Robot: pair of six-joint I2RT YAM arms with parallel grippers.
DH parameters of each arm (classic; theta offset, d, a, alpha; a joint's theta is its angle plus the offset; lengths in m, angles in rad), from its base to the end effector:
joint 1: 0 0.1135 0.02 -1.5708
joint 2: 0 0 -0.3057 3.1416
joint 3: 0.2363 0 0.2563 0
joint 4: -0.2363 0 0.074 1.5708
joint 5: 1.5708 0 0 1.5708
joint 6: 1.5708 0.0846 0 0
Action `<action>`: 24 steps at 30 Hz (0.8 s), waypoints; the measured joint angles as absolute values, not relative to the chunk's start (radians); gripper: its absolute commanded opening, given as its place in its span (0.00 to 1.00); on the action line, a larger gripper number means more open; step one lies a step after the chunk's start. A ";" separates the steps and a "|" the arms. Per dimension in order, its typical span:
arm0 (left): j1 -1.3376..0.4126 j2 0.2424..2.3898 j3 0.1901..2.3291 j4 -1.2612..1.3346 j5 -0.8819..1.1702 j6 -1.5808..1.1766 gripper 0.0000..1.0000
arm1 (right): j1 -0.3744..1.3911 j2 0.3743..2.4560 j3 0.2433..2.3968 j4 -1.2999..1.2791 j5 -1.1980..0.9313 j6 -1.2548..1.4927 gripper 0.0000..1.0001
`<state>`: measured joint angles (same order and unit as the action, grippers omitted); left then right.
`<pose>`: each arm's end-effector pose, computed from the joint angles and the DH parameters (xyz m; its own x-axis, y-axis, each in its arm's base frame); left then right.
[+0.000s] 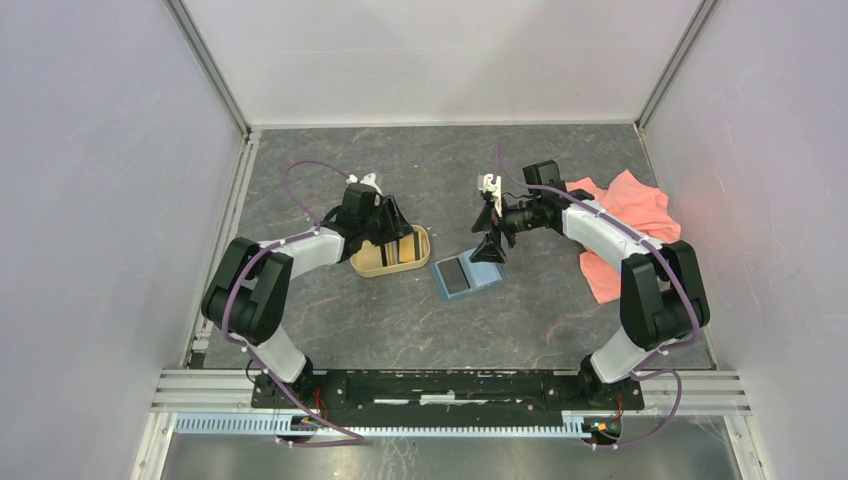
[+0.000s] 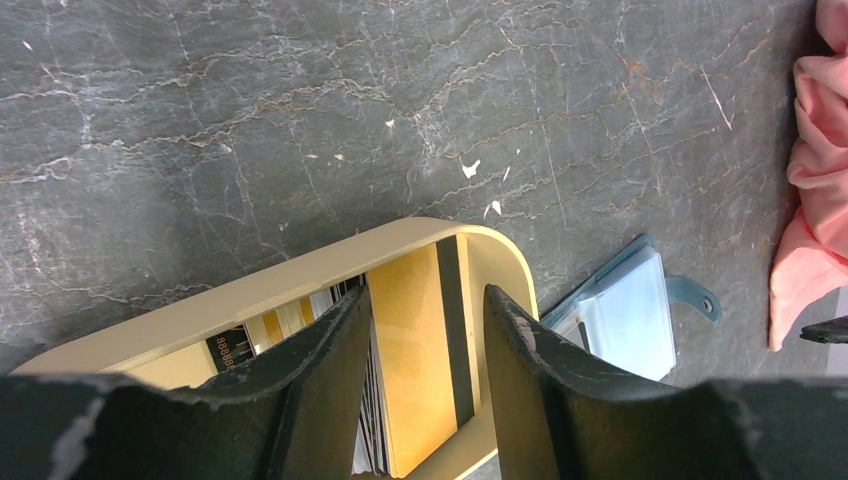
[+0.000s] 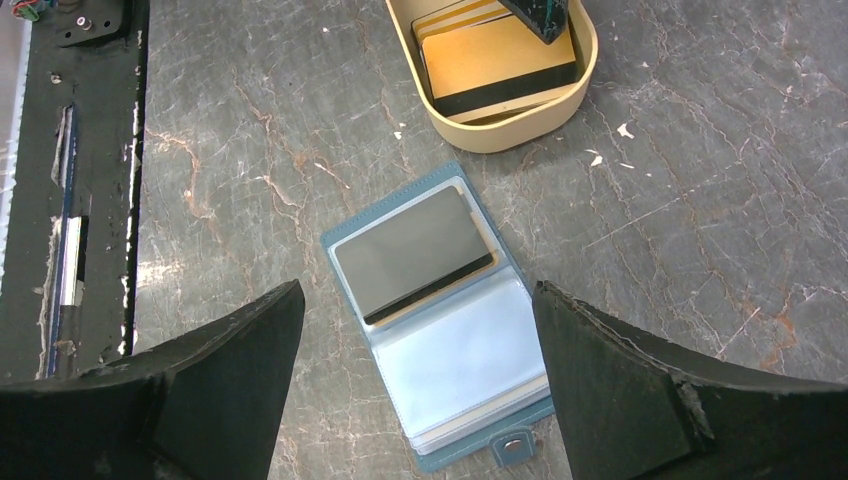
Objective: Put the credit cards into the card holder
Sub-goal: Pick up the credit card from the storage box.
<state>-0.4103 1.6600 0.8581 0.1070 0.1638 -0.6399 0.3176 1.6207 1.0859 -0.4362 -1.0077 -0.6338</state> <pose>0.3471 -0.1661 0.1798 -0.7746 -0.3055 -0.5538 0.0572 0.8382 -0.5424 0.3078 0.1765 0.2451 -0.2646 -0.4198 -0.8682 -0.9641 0.1359 0.2282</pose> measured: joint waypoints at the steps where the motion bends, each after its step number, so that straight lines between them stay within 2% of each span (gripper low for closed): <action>1: -0.411 1.660 0.858 0.107 0.164 -0.640 0.50 | 0.318 1.621 1.086 -0.436 -1.009 -0.634 0.91; 11: -0.428 1.652 0.858 0.107 0.164 -0.640 0.48 | 0.318 1.621 1.086 -0.444 -1.011 -0.638 0.91; 24: -0.434 1.603 0.857 0.107 0.167 -0.640 0.40 | 0.318 1.621 1.086 -0.451 -1.013 -0.645 0.91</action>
